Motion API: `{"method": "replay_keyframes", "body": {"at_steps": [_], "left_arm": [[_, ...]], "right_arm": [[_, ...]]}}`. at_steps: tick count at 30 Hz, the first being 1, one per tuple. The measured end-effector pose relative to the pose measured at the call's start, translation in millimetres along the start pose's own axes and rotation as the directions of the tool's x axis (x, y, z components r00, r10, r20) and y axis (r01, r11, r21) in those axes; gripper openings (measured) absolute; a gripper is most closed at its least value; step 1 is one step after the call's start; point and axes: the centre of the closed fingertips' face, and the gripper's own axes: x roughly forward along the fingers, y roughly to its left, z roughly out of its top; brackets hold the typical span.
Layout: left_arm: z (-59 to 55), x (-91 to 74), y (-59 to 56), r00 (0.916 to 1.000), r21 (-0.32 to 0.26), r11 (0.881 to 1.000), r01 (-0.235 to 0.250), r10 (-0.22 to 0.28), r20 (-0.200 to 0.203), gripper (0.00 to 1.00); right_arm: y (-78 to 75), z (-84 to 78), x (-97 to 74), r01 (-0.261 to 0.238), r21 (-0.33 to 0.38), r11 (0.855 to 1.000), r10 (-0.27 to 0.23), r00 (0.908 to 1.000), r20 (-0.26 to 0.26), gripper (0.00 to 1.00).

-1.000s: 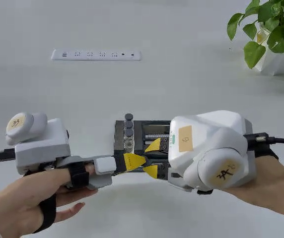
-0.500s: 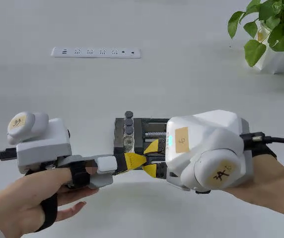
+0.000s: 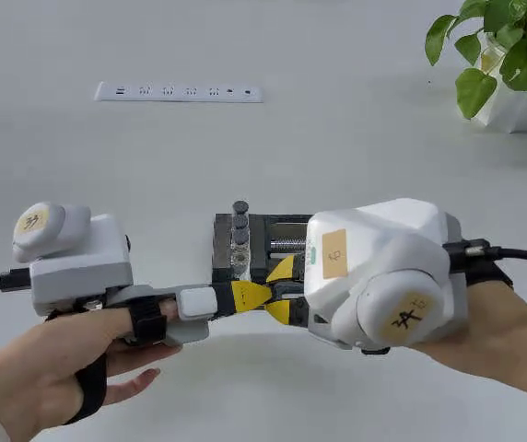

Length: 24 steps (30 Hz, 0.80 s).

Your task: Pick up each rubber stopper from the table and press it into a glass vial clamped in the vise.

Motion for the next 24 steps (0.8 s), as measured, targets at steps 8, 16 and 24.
{"method": "replay_keyframes", "body": {"at_steps": [8, 16, 24], "left_arm": [[5.7, -13.4, -12.5, 0.9959, 0.024, 0.996, 0.089, -0.089, -0.015, 0.21], [-3.8, -22.2, -43.6, 0.9591, -0.041, 0.961, 0.273, -0.275, -0.068, 0.21], [1.6, -25.8, -73.6, 0.8947, -0.180, 0.880, 0.439, -0.447, 0.000, 0.19]], "right_arm": [[-7.3, 6.1, -16.9, -0.020, 0.159, 0.987, 0.003, 0.9944, 0.105, 0.07], [-12.0, 21.9, -50.7, -0.066, 0.243, 0.968, 0.003, 0.9680, 0.251, 0.07], [-6.1, 42.6, -78.1, -0.163, 0.300, 0.940, 0.027, 0.9113, 0.411, 0.07]]}}
